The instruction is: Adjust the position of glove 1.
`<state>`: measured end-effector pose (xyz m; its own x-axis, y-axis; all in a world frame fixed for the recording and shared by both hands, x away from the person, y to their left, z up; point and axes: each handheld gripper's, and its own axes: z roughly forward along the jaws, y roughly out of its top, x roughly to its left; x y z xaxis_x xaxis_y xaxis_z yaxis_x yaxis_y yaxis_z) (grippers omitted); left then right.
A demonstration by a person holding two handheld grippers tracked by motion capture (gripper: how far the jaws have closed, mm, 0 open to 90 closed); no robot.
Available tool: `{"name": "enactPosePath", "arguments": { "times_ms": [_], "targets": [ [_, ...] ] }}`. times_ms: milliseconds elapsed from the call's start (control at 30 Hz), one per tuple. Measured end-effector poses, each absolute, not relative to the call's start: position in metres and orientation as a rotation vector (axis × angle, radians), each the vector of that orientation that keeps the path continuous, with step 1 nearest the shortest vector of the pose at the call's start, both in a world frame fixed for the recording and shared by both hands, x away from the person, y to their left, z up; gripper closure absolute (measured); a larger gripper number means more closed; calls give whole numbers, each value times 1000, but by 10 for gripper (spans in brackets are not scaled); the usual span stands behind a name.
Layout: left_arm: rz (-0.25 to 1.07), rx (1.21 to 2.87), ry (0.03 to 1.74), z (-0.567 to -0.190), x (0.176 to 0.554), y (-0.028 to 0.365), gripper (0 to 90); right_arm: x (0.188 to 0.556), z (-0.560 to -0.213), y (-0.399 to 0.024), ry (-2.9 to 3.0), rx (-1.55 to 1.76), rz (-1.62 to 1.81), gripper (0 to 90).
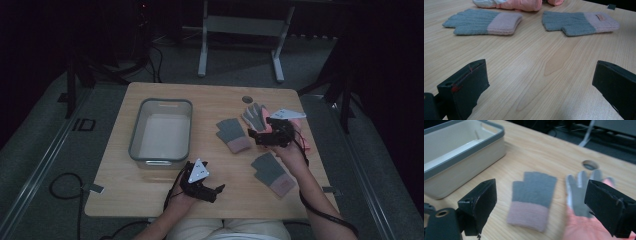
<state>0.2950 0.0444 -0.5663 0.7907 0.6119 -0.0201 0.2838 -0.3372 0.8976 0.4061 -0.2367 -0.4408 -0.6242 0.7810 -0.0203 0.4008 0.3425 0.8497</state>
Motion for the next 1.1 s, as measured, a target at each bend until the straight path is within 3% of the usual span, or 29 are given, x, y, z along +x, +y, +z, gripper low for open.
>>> {"name": "enactPosePath", "arguments": {
  "times_ms": [200, 233, 267, 467, 800, 1100],
  "targets": [
    [390, 1935, 679, -566, 295, 45, 0, 420, -456, -222, 2254, 1068, 1184, 167],
    [392, 1934, 678, -566, 295, 44, 0, 424, -459, -219, 2267, 1074, 1174, 226],
    [394, 1933, 678, -566, 295, 44, 0, 432, -468, -214, 2309, 1042, 1166, 399],
    [397, 1934, 678, -566, 295, 44, 0, 455, -492, -198, 2449, 1033, 1076, 518],
    [389, 1928, 687, -566, 295, 45, 0, 492, -524, -180, 2502, 1022, 894, 617],
    [388, 1929, 678, -566, 295, 45, 0, 509, -539, -177, 2535, 1037, 795, 600]
  ]
}}
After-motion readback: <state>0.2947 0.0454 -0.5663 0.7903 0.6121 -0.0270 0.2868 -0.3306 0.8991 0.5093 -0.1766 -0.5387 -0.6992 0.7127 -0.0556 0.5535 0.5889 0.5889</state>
